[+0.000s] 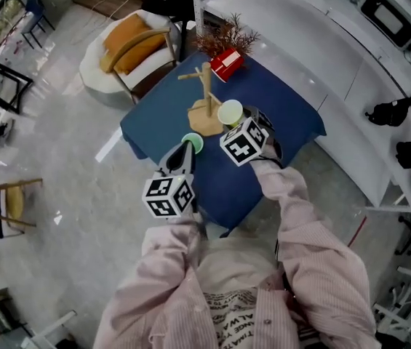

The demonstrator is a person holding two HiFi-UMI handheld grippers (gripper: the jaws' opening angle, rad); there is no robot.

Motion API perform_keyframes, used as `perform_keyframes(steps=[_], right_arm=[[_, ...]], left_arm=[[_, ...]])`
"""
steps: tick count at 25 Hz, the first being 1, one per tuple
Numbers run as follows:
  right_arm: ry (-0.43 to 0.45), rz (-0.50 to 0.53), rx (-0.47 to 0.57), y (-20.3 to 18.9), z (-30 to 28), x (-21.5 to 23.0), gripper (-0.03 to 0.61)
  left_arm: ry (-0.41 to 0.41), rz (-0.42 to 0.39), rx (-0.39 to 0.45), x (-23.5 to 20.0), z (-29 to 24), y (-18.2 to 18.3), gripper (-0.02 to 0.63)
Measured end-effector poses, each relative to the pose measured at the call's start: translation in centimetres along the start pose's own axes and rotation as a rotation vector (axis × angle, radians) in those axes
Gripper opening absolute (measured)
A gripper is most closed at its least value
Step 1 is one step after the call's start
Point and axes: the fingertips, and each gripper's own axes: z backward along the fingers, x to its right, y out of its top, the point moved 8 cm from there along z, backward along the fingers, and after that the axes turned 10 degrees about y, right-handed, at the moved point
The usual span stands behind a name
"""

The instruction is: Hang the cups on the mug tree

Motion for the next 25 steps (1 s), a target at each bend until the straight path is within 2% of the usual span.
perform_keyframes(steps=[6,13,25], right_arm=[[-0.108,-0.008,-0.087,1.8,-0.1,0.6,0.274],[-0.167,-0.005,-0.177,3.2,-0.4,-0.2,0.274],[-0.292,0.115,-0.318,5.4,-1.6,-0.8,0.275]], left_arm=[[-0.098,-0.029,-0.031,-2.0,-1.3,1.6,-0.002],[-0.173,-0.038,-0.052,-4.0,-1.7,2.3,-0.002],[-0.226,-0.045,-0.058,-6.6,-2.3,3.6,-0.002]])
